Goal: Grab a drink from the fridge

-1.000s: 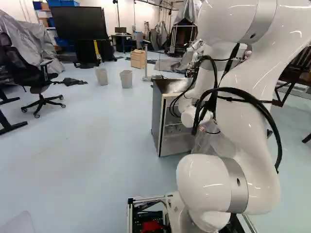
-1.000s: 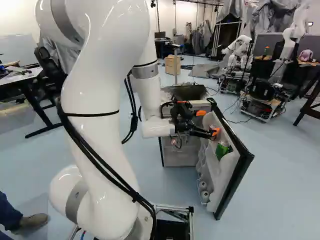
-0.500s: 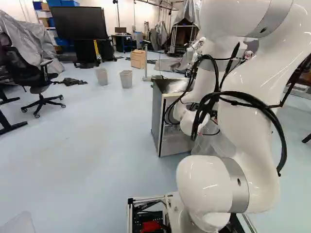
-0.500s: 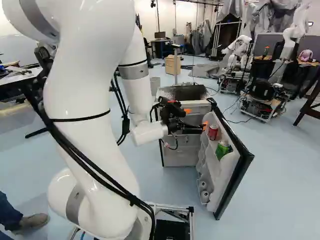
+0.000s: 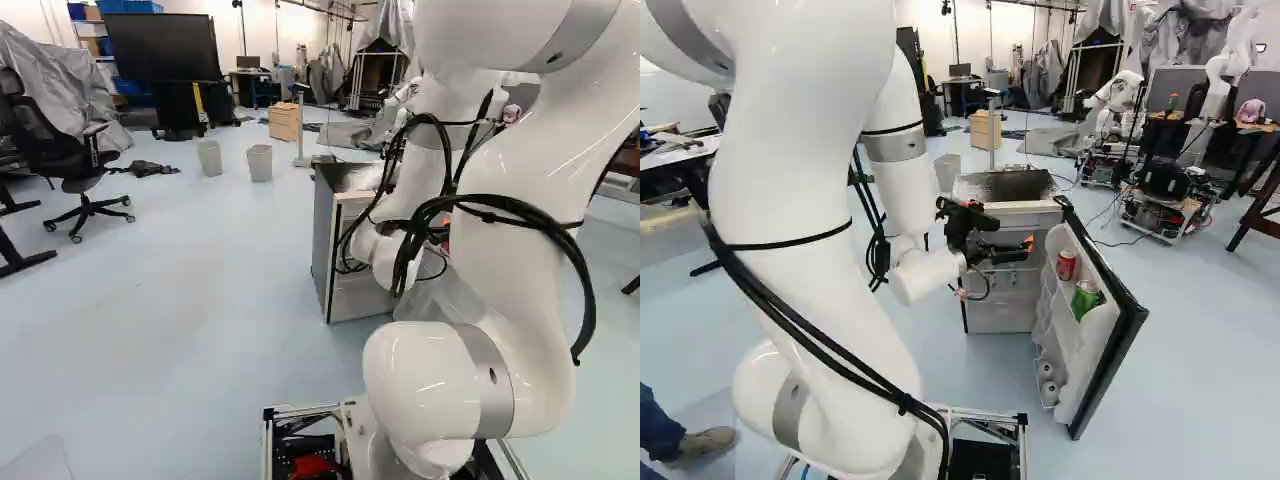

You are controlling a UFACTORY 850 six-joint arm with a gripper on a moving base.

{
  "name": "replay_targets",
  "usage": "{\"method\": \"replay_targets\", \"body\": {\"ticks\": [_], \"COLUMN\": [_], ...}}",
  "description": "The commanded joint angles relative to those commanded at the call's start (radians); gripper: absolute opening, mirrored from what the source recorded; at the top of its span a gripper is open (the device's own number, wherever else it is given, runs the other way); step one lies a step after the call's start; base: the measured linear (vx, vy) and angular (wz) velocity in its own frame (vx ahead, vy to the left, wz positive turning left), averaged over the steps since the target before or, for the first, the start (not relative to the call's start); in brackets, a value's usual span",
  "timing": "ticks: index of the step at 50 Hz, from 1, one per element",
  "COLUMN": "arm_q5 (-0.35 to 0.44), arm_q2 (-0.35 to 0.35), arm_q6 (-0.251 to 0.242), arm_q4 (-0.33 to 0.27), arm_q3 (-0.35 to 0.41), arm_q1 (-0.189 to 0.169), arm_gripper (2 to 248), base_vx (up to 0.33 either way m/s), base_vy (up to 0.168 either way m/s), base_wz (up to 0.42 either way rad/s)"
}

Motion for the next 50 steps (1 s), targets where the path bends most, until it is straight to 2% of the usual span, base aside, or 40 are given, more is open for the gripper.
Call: {"method": "replay_targets", "body": {"ticks": [12, 50], "arm_q5": [-0.008, -0.008], "arm_q2": [-0.039, -0.172], "arm_q6": [0.0, 0.0], "arm_q4": [-0.045, -0.048], "arm_q3": [-0.007, -0.042], "arm_q1": [0.0, 0.001], "arm_gripper": [247, 247], "base_vx": [0.0, 0.0], "base_vy": [0.0, 0.0], "base_wz": [0.0, 0.0]}}
